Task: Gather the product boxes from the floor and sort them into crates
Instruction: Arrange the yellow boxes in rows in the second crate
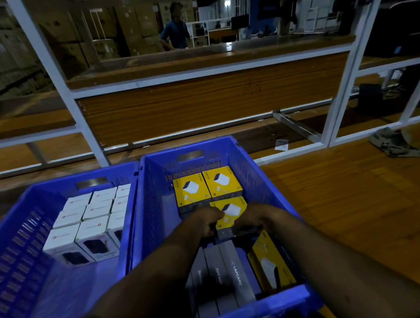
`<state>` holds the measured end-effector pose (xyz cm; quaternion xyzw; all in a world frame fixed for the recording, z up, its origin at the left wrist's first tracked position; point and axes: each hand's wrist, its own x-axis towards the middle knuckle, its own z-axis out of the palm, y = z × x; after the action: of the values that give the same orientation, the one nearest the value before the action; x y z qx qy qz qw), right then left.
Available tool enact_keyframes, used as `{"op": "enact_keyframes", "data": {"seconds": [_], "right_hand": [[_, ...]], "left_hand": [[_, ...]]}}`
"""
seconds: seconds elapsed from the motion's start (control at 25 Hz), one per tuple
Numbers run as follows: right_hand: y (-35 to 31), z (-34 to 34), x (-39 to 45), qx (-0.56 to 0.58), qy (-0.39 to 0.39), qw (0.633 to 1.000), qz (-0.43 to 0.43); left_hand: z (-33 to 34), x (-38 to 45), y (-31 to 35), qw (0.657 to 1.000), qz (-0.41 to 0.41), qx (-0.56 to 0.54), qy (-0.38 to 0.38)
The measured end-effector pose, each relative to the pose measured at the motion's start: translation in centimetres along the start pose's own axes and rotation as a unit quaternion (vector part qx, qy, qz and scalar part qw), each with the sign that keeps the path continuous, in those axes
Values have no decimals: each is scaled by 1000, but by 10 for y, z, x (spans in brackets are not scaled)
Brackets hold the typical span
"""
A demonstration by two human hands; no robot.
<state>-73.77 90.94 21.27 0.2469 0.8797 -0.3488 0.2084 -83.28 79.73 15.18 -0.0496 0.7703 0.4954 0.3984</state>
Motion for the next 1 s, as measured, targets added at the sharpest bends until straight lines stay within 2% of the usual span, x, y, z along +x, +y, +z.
{"op": "enact_keyframes", "data": {"seconds": [0.08,0.2,0.28,0.36,0.48,0.76,1.0], "right_hand": [[-1,5,1,-71,1,998,-4],[2,13,-3,-170,85,982,-2],[3,15,-9,-215,120,968,-41],[1,17,-15,-263,151,949,-84],[-2,26,-8,-322,192,924,-73],[-2,9,-20,-313,113,934,-131],[-3,11,-22,-330,83,937,-79]], "left_hand": [[6,0,-3,1000,3,27,-7],[10,-1,-7,996,4,94,1],[11,-1,-6,992,17,125,9],[11,-5,-5,990,17,137,8],[12,-7,-5,992,-7,125,-5],[12,-14,-5,996,10,89,-24],[13,-24,-7,991,33,132,-4]]}}
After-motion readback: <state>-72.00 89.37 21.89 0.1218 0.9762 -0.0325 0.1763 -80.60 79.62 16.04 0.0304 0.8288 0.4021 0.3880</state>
